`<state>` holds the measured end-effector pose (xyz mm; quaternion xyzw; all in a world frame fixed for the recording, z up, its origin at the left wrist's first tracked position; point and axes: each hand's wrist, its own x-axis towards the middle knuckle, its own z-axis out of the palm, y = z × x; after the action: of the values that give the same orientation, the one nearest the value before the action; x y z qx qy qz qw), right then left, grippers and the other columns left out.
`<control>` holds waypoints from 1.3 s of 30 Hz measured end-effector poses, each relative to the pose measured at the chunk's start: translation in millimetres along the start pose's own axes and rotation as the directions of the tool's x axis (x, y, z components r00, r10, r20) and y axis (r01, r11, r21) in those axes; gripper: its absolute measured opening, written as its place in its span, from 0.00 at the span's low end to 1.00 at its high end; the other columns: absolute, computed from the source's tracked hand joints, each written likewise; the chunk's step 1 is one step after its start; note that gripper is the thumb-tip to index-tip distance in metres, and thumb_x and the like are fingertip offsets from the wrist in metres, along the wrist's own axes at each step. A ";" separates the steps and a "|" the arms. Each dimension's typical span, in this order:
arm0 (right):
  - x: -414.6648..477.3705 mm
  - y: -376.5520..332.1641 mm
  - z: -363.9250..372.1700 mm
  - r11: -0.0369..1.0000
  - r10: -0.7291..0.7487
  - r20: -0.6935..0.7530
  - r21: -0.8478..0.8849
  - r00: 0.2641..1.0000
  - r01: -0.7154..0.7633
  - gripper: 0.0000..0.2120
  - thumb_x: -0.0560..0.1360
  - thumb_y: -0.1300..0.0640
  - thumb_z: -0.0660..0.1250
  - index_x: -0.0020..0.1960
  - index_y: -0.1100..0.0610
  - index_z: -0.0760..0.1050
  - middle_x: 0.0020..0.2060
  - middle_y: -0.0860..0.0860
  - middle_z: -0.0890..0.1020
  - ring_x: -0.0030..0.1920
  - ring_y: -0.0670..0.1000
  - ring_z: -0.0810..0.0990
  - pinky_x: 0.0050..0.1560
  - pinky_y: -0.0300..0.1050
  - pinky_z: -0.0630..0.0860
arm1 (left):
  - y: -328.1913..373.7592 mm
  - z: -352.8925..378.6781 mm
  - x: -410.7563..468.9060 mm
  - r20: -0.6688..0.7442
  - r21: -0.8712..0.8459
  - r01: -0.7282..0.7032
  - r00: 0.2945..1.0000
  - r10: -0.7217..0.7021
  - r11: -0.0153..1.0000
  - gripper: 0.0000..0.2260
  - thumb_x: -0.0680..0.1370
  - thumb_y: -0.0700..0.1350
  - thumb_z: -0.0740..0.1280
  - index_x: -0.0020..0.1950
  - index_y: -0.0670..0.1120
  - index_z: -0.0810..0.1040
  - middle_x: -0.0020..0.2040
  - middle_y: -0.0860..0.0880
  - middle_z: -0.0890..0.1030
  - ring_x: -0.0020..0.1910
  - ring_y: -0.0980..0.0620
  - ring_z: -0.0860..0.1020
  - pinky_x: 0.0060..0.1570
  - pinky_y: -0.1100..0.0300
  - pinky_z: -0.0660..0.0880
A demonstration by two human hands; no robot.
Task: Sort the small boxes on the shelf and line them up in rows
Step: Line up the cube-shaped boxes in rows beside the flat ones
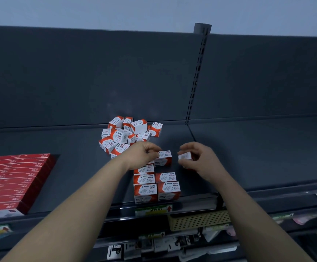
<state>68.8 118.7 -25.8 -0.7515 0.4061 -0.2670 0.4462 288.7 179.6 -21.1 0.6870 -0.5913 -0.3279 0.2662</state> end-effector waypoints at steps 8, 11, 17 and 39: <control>-9.3 16.5 -18.2 0.999 0.054 0.101 -0.011 0.993 -0.053 0.15 0.71 0.64 0.73 0.52 0.49 0.78 0.47 0.46 0.83 0.47 0.44 0.81 0.47 0.33 0.75 | -2.4 1.0 -2.6 -0.011 -0.038 0.011 1.000 -0.011 0.999 0.12 0.81 0.47 0.61 0.63 0.51 0.78 0.59 0.53 0.79 0.58 0.55 0.76 0.56 0.59 0.74; -6.5 12.1 -17.8 0.993 0.079 0.194 -0.101 0.978 -0.061 0.20 0.72 0.66 0.69 0.58 0.46 0.77 0.55 0.44 0.77 0.54 0.43 0.78 0.54 0.37 0.76 | -2.1 2.7 -3.3 -0.009 -0.033 0.015 1.000 -0.015 0.999 0.12 0.81 0.47 0.61 0.63 0.51 0.78 0.59 0.53 0.80 0.57 0.54 0.77 0.57 0.57 0.75; -0.4 -1.3 -10.3 1.000 0.010 0.103 -0.010 0.995 -0.009 0.27 0.68 0.65 0.75 0.61 0.46 0.71 0.48 0.46 0.82 0.50 0.47 0.79 0.54 0.41 0.76 | -2.5 -1.3 -5.3 -0.022 -0.065 0.022 0.999 -0.023 0.998 0.13 0.81 0.46 0.60 0.63 0.50 0.78 0.59 0.52 0.79 0.57 0.54 0.77 0.57 0.56 0.75; 0.6 -9.9 17.1 0.976 0.152 0.129 0.138 0.980 -0.170 0.17 0.78 0.61 0.61 0.65 0.48 0.71 0.60 0.44 0.76 0.56 0.41 0.75 0.52 0.37 0.73 | -1.3 -2.3 -10.6 -0.023 -0.120 0.054 0.998 -0.057 0.991 0.11 0.82 0.47 0.58 0.59 0.53 0.78 0.56 0.54 0.80 0.55 0.55 0.78 0.54 0.58 0.76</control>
<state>85.8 128.6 -24.8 -0.6953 0.4178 -0.2145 0.5441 290.4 190.2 -19.1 0.6903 -0.5477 -0.3610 0.3053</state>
